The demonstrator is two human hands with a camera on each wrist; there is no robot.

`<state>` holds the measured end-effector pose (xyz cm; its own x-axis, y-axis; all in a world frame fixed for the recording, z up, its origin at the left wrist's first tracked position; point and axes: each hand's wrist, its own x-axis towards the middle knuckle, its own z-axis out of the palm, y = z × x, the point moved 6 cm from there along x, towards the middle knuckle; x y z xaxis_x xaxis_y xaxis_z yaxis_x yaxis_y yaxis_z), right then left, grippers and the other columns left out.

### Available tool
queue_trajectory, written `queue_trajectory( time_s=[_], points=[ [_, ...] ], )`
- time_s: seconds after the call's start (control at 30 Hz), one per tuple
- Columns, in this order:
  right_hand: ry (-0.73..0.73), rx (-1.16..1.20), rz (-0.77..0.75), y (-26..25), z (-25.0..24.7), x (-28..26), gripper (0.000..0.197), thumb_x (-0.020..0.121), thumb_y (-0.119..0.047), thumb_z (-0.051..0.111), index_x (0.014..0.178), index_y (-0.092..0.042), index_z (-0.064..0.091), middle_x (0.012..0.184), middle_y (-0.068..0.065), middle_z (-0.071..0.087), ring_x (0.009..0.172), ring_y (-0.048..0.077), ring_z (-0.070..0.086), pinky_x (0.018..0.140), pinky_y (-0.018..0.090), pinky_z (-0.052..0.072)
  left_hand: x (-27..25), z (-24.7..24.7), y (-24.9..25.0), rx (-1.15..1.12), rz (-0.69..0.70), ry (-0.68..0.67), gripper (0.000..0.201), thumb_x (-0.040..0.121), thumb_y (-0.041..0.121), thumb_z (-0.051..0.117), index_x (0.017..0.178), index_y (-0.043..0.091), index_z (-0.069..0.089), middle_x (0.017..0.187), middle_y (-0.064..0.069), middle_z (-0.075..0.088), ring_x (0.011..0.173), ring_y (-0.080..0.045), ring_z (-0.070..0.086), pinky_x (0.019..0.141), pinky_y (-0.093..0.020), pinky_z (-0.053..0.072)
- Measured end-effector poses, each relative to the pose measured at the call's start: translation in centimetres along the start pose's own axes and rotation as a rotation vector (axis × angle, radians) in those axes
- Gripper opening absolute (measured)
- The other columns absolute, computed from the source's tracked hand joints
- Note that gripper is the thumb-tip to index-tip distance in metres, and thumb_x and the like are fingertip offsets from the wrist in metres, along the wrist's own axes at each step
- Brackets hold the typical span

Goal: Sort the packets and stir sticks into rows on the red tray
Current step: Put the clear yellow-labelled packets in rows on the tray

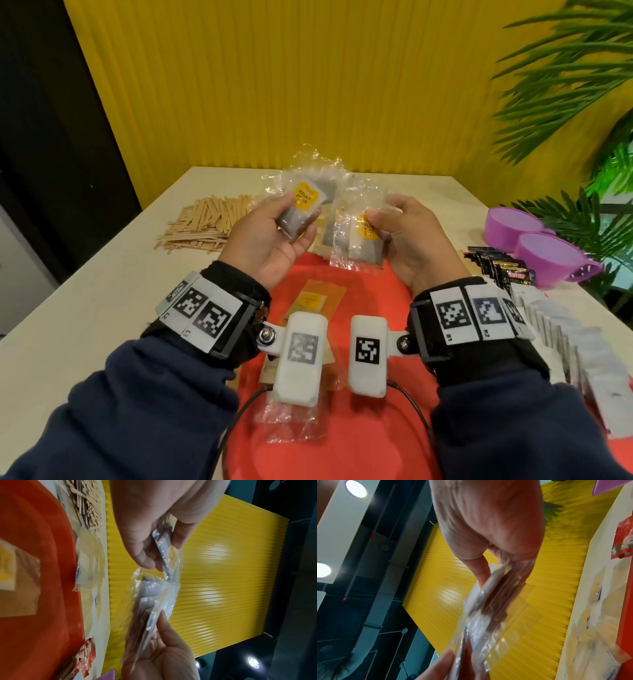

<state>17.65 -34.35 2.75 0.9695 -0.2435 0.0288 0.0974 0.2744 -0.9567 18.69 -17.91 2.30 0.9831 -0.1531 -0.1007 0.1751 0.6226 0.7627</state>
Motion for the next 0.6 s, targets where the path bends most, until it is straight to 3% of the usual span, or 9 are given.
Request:
queue_trajectory(
  time_s=[0.07,0.13,0.17,0.27,0.4,0.5,0.6],
  points=[
    [-0.031,0.029,0.018,0.1,0.0,0.3,0.038,0.089,0.006,0.052,0.125,-0.003,0.046,0.099,0.011,0.058,0.067,0.012,0.061,0.061,0.031,0.056,0.2,-0.6,0.1,0.019,0.01,0.053,0.006,0.093,0.011,0.052,0.094,0.013,0.058,0.101,-0.01,0.06,0.075,-0.015,0.057,0.055,-0.02,0.049],
    [-0.101,0.026,0.03,0.2,0.5,0.2,0.027,0.089,0.007,0.049,0.116,0.0,0.055,0.097,0.012,0.063,0.076,0.018,0.061,0.078,0.04,0.054,0.2,-0.7,0.0,0.065,0.025,0.076,0.009,0.091,0.006,0.053,0.094,0.013,0.057,0.097,-0.007,0.059,0.07,-0.01,0.051,0.054,-0.018,0.043],
    [-0.137,0.026,0.034,0.2,0.8,0.0,0.022,0.09,0.007,0.048,0.107,-0.001,0.059,0.091,0.01,0.064,0.076,0.018,0.061,0.079,0.038,0.054,0.2,-0.7,0.0,0.096,0.04,0.078,0.01,0.09,0.003,0.053,0.093,0.012,0.057,0.092,-0.006,0.06,0.067,-0.009,0.052,0.053,-0.018,0.042],
    [-0.214,0.048,0.048,0.2,1.6,-0.5,0.021,0.089,0.009,0.047,0.092,-0.004,0.063,0.078,0.006,0.066,0.065,0.013,0.062,0.065,0.027,0.056,-0.3,0.1,-0.1,0.134,0.084,0.028,0.019,0.087,-0.008,0.052,0.096,0.007,0.056,0.078,-0.006,0.065,0.051,-0.005,0.059,0.046,-0.015,0.045],
    [-0.232,0.051,0.07,0.3,1.9,-0.7,0.023,0.088,0.009,0.047,0.088,-0.007,0.063,0.075,0.004,0.066,0.065,0.012,0.062,0.06,0.023,0.055,-0.8,1.0,-0.3,0.142,0.112,-0.07,0.028,0.082,-0.015,0.051,0.097,0.007,0.059,0.078,-0.005,0.072,0.057,-0.01,0.064,0.049,-0.018,0.051],
    [-0.219,0.049,0.063,0.4,1.9,-0.6,0.018,0.09,0.003,0.048,0.088,-0.008,0.061,0.082,0.006,0.062,0.071,0.014,0.058,0.06,0.027,0.055,-0.7,1.0,-0.4,0.139,0.098,-0.069,0.04,0.077,-0.003,0.062,0.117,-0.002,0.056,0.095,-0.012,0.067,0.071,-0.015,0.064,0.06,-0.024,0.054],
    [-0.184,0.046,0.02,0.1,1.7,-0.4,0.019,0.092,0.0,0.048,0.091,-0.011,0.063,0.082,0.004,0.065,0.071,0.013,0.06,0.068,0.033,0.055,-0.6,0.5,0.2,0.115,0.087,0.001,0.015,0.085,0.01,0.061,0.1,0.006,0.058,0.078,-0.003,0.063,0.06,-0.008,0.057,0.047,-0.018,0.049]
  ],
)
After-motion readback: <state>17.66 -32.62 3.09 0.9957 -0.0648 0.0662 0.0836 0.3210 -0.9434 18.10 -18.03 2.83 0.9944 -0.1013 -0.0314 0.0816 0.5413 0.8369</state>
